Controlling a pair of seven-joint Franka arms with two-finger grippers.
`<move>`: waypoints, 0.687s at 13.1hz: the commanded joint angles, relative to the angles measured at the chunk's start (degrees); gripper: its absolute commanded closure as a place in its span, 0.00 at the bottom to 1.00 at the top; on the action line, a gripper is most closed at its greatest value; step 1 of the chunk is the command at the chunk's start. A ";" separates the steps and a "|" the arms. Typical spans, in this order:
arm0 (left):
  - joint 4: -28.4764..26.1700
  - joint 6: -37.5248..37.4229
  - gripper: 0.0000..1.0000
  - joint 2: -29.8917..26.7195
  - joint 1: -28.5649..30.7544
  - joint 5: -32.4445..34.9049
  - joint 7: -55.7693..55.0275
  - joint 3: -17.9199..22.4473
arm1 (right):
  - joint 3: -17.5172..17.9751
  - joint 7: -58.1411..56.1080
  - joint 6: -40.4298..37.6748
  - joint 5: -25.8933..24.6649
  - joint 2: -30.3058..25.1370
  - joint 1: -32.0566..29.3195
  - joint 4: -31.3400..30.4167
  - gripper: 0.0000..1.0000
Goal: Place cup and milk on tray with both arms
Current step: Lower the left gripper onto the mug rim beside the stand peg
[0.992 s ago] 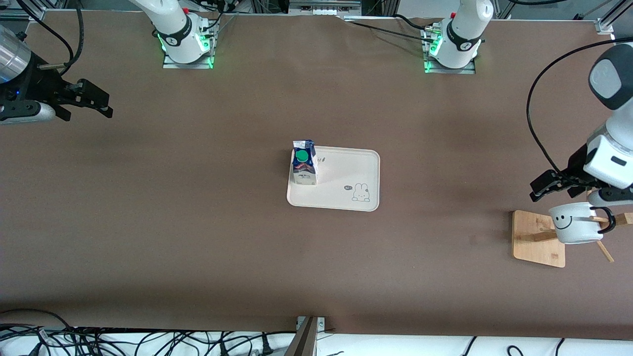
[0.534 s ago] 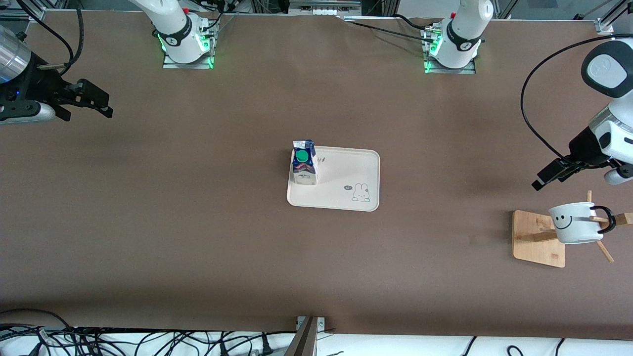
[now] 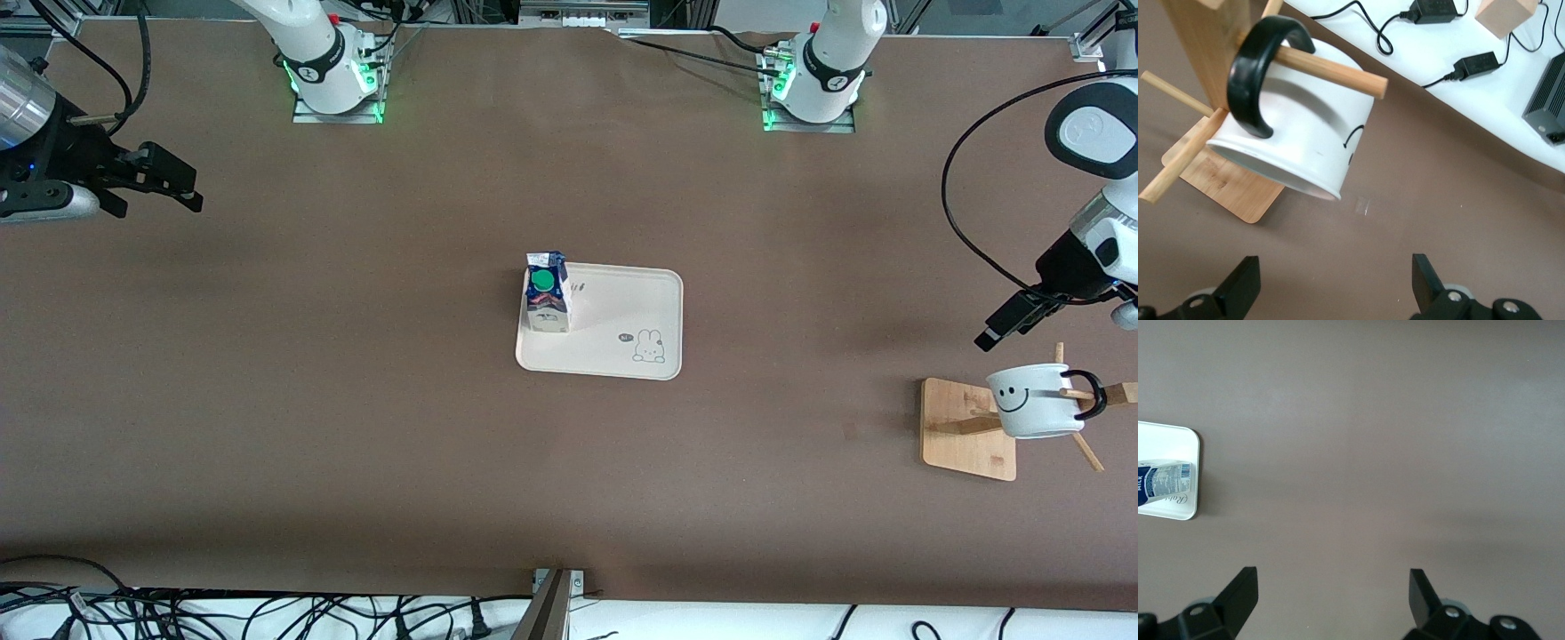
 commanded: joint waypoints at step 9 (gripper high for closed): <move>2.86 5.16 0.00 6.98 2.70 -38.36 38.06 -0.78 | -0.17 -0.28 -0.65 -0.58 0.22 0.19 0.79 0.00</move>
